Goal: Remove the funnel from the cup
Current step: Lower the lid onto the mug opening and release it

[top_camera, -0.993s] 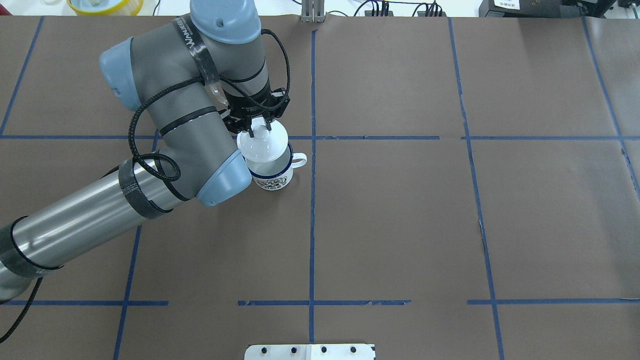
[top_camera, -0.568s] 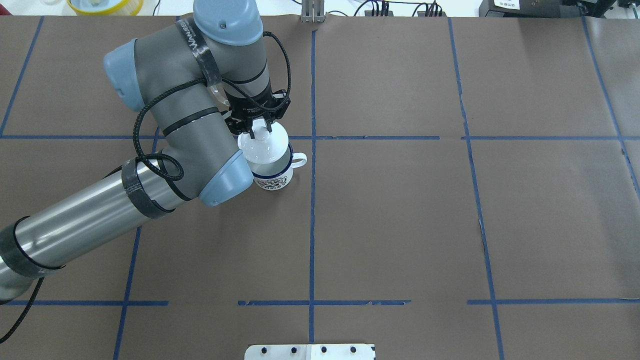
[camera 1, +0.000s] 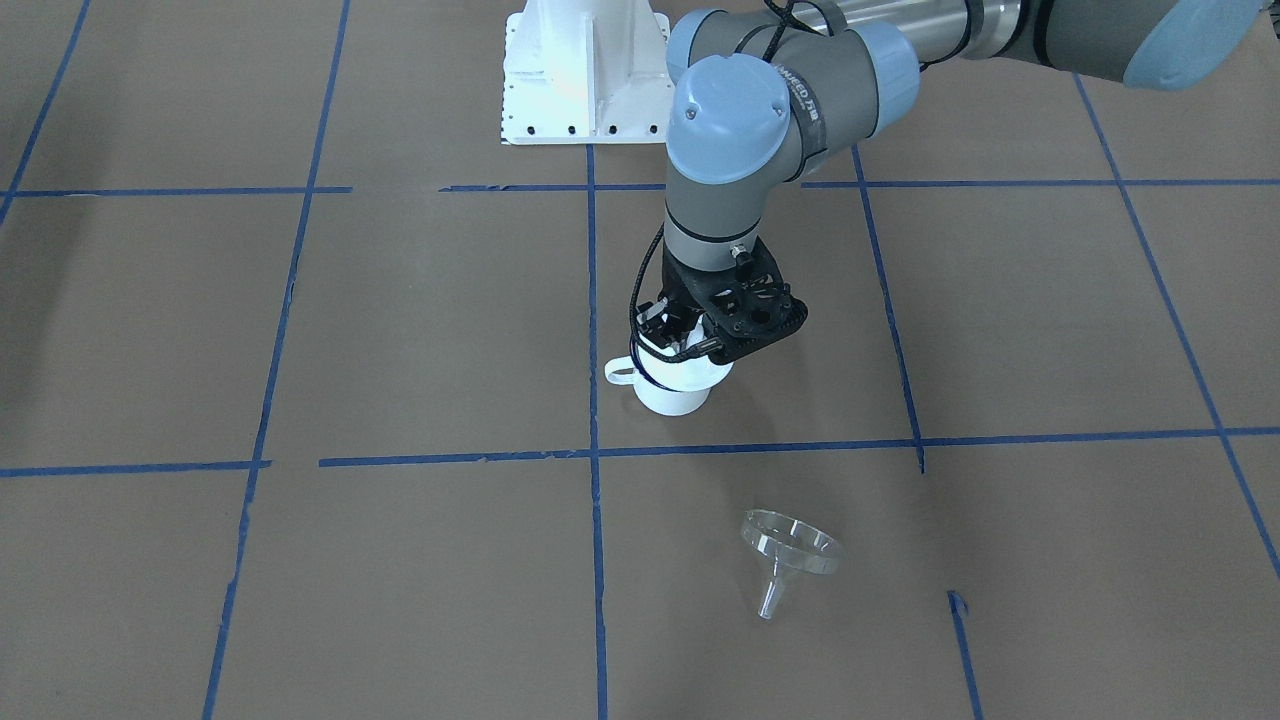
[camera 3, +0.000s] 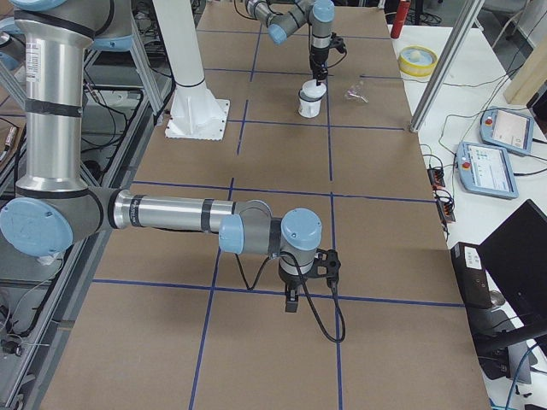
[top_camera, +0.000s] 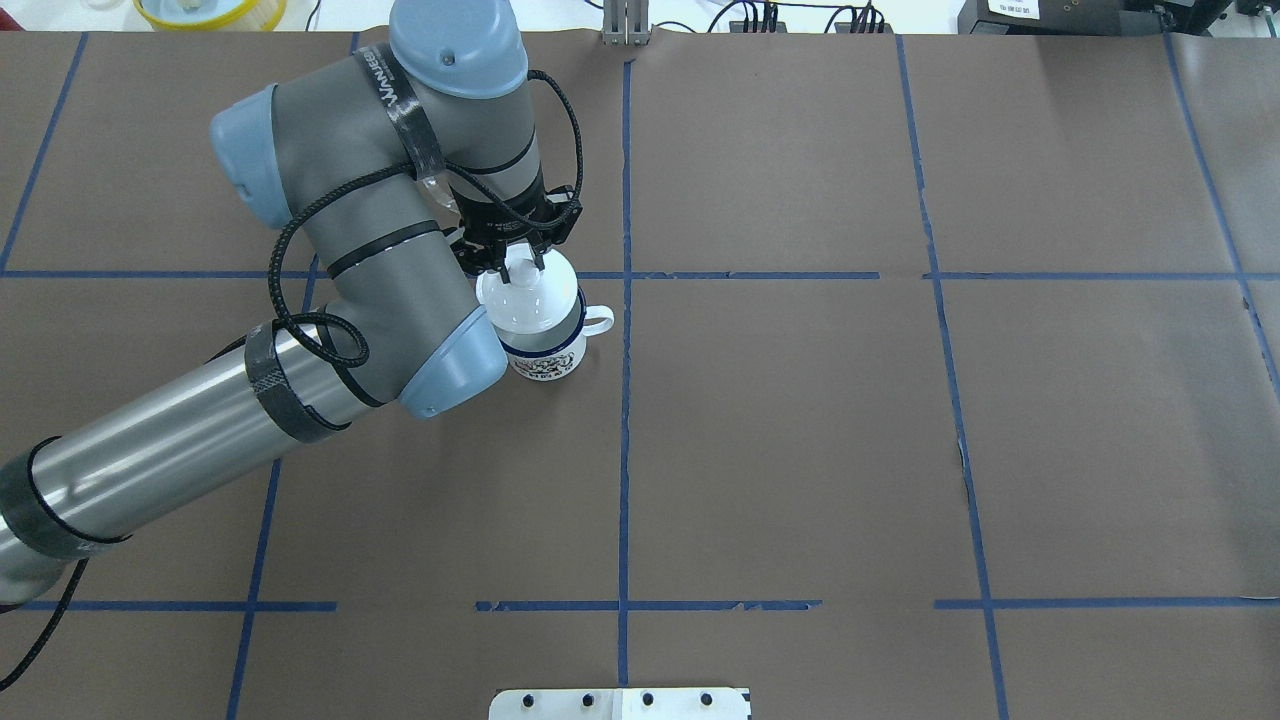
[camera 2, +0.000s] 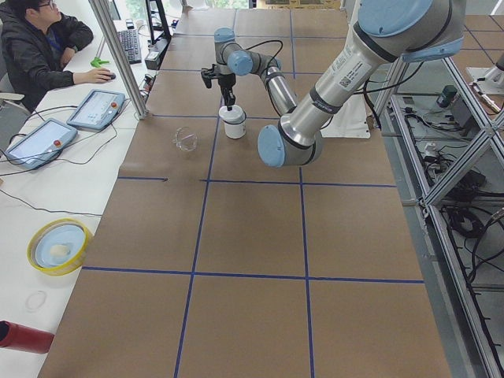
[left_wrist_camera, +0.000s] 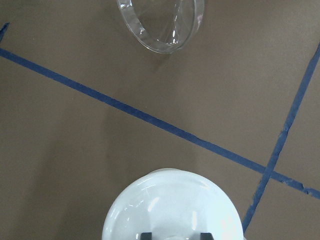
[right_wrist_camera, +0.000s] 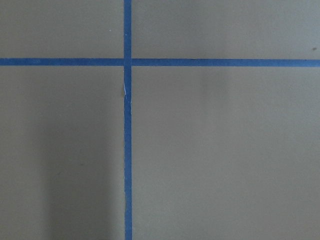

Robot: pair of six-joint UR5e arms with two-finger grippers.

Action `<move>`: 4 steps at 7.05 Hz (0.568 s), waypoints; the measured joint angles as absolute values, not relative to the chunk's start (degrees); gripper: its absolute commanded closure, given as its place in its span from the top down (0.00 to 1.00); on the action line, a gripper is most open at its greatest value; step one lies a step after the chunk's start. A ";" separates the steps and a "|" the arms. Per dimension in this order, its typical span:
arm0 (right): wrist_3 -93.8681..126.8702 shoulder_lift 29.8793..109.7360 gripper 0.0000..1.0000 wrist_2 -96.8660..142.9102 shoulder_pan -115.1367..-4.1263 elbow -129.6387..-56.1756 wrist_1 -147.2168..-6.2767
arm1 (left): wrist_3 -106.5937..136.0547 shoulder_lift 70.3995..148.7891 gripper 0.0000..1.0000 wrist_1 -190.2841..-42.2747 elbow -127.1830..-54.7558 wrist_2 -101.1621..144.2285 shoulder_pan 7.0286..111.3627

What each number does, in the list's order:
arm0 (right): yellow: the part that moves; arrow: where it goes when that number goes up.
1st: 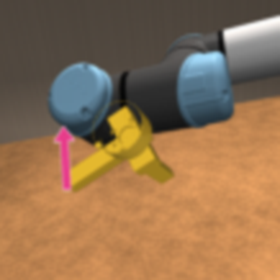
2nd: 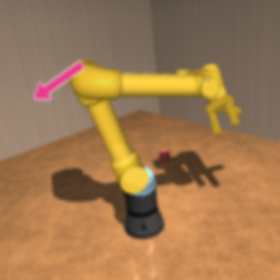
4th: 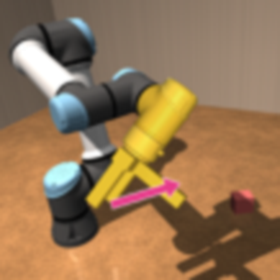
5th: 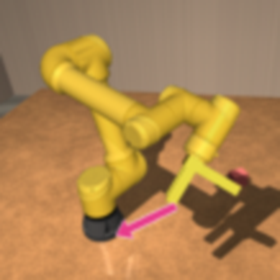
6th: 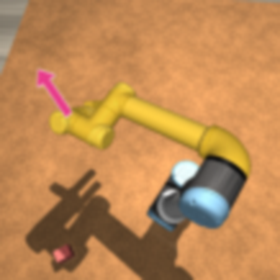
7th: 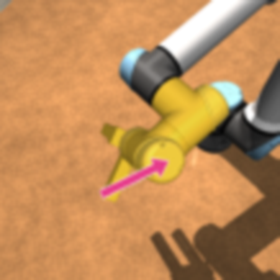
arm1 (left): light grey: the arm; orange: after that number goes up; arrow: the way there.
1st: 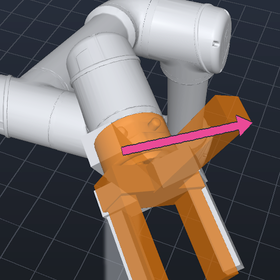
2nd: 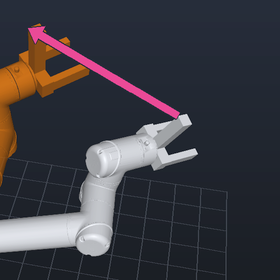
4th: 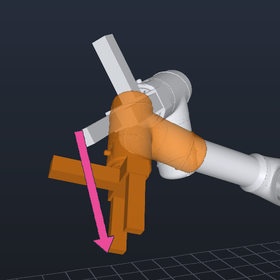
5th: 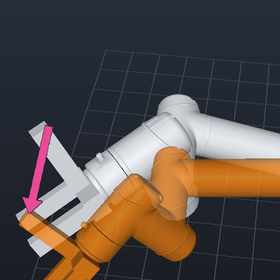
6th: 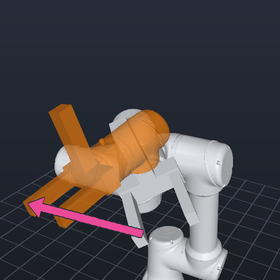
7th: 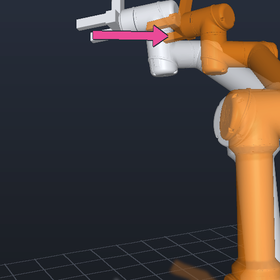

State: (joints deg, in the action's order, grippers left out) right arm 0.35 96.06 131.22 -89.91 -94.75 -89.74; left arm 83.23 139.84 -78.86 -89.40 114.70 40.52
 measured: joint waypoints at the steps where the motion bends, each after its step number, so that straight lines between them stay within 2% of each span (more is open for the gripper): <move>1: 0.35 96.07 1.00 131.22 -89.91 -94.75 -89.74 | 83.23 139.73 0.00 -78.90 -89.52 114.70 40.31; 4: 0.35 96.06 1.00 131.22 -89.91 -94.75 -89.74 | 83.23 139.55 0.00 -78.92 -89.64 114.70 39.94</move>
